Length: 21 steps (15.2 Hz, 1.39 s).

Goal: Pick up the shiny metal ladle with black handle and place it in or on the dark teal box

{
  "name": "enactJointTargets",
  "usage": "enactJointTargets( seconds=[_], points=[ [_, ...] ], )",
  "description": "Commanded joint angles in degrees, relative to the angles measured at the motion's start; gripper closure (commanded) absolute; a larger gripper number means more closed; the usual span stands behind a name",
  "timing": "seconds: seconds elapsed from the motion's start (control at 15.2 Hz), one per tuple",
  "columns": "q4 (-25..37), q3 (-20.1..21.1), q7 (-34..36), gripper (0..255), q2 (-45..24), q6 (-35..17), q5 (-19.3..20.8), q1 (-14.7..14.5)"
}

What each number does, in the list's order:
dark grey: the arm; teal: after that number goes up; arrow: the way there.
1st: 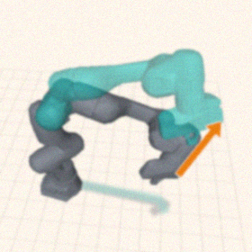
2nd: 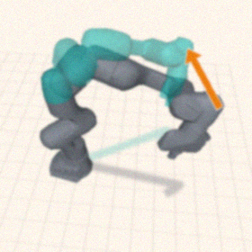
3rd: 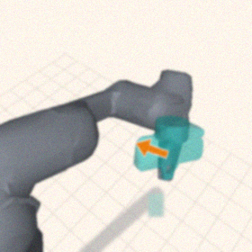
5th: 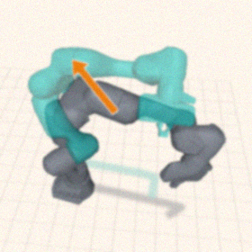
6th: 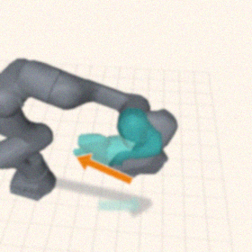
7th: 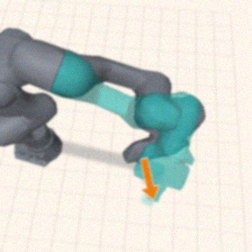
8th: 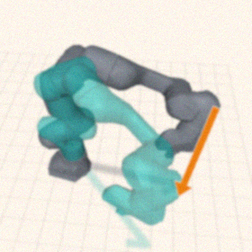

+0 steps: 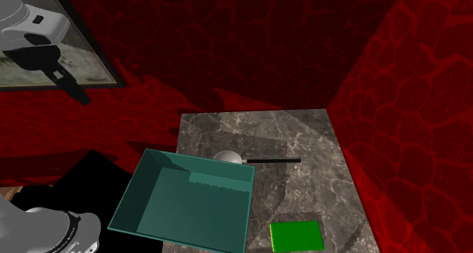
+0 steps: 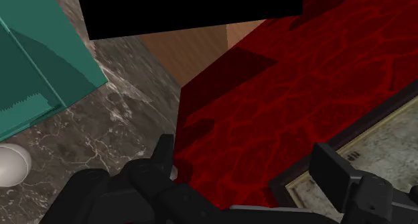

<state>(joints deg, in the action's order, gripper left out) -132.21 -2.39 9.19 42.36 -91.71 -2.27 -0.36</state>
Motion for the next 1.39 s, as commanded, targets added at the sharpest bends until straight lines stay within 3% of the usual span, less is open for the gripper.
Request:
enactJointTargets(
  seconds=[0.0,0.73,1.32],
  points=[
    [0.00,0.00,0.00,0,0.00,0.00,0.00,0.00],
    [0.67,-6.71,0.63,0,-14.08,-15.13,3.04,5.95],
    [5.47,-12.62,0.53,0,-27.62,-25.24,2.54,9.81]
  ],
)
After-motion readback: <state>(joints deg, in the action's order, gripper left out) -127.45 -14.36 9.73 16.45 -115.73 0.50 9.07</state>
